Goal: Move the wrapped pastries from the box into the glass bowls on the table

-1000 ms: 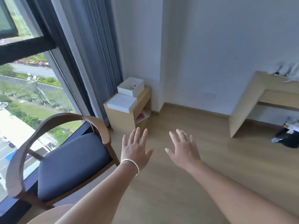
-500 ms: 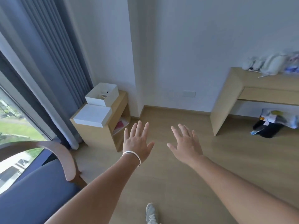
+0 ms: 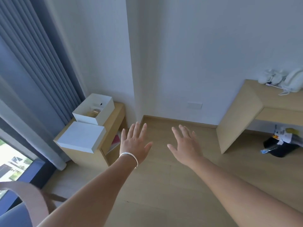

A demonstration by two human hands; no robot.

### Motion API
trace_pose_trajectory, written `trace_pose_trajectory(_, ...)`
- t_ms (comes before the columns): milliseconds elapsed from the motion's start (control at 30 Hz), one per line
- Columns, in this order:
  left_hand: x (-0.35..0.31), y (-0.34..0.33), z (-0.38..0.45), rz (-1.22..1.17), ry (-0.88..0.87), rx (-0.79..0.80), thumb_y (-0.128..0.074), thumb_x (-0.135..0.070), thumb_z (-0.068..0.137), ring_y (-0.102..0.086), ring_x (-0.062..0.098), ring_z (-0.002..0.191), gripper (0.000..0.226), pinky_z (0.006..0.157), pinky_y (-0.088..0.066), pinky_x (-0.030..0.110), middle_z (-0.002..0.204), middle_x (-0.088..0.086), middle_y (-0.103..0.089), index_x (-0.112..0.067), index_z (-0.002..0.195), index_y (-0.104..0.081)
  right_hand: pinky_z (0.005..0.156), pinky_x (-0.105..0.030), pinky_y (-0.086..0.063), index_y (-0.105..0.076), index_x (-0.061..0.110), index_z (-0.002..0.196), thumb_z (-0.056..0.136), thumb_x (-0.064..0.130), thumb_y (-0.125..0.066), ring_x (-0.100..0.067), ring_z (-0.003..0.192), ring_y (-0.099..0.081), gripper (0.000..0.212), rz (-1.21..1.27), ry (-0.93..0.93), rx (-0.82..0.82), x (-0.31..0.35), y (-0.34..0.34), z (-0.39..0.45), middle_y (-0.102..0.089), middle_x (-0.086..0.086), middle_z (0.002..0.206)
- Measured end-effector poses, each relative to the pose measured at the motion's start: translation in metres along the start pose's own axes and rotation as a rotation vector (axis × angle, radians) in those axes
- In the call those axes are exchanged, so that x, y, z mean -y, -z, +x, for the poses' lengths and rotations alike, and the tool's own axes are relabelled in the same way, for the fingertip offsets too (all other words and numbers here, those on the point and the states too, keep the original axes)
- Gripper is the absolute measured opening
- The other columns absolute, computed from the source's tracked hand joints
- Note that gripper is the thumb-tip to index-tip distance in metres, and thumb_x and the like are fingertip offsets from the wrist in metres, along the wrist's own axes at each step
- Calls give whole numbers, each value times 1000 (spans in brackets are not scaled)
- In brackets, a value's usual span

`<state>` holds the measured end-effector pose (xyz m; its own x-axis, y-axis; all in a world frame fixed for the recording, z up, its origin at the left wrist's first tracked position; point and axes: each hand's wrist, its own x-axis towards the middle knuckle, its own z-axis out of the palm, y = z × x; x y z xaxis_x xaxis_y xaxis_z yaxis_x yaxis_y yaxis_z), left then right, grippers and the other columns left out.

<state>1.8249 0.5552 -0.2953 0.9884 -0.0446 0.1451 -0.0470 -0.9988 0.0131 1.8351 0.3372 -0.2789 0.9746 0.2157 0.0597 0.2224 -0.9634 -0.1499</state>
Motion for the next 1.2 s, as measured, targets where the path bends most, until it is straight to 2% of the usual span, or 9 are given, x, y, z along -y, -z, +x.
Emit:
trace_pose_trajectory(267, 34, -19, 111, 40, 88, 22, -16, -65, 91, 5, 22, 147, 75, 115, 3, 50, 161, 5, 4, -27, 149, 14, 121, -47, -5, -14, 26, 154, 94, 56, -41, -23, 149, -6, 73, 62, 88, 37, -1, -17, 137, -11, -9, 162)
trace_pose_trajectory(433, 49, -33, 200, 51, 170, 48, -18, -64, 91, 8, 21, 146, 75, 113, 9, 49, 160, 3, 8, -29, 149, 13, 119, -45, -11, -18, 25, 154, 94, 56, -42, -26, 147, -14, 72, 60, 168, 15, -10, -24, 243, -16, -10, 160)
trace_pose_trajectory(633, 64, -39, 296, 93, 234, 28, -26, -62, 92, 1, 24, 146, 76, 116, -2, 53, 161, 5, 0, -27, 150, 9, 119, -47, -12, -16, 25, 154, 95, 56, -39, -26, 147, -13, 71, 64, 244, 41, -25, -17, 355, -16, -10, 161)
trace_pose_trajectory(800, 74, -44, 351, 81, 278, 22, -24, -62, 93, 2, 24, 147, 74, 115, 0, 51, 161, 5, 0, -27, 150, 7, 120, -47, -11, -12, 25, 154, 95, 56, -38, -26, 148, -11, 72, 41, 293, 72, -29, -23, 426, -13, -11, 161)
trace_pose_trajectory(1067, 133, -62, 408, 86, 390, 21, -21, -64, 93, 2, 25, 147, 74, 113, 5, 51, 161, 5, -1, -28, 149, 11, 120, -46, -11, -10, 25, 154, 96, 57, -36, -26, 148, -10, 72, 27, 416, 125, 20, -46, 519, -12, -10, 162)
trace_pose_trajectory(1200, 193, -83, 438, 79, 467, 53, -8, -67, 89, 4, 25, 146, 75, 111, 10, 50, 160, 6, 5, -28, 147, 18, 120, -46, -10, -8, 25, 155, 97, 56, -35, -25, 148, -8, 71, -4, 497, 156, 62, -60, 578, -11, -10, 162)
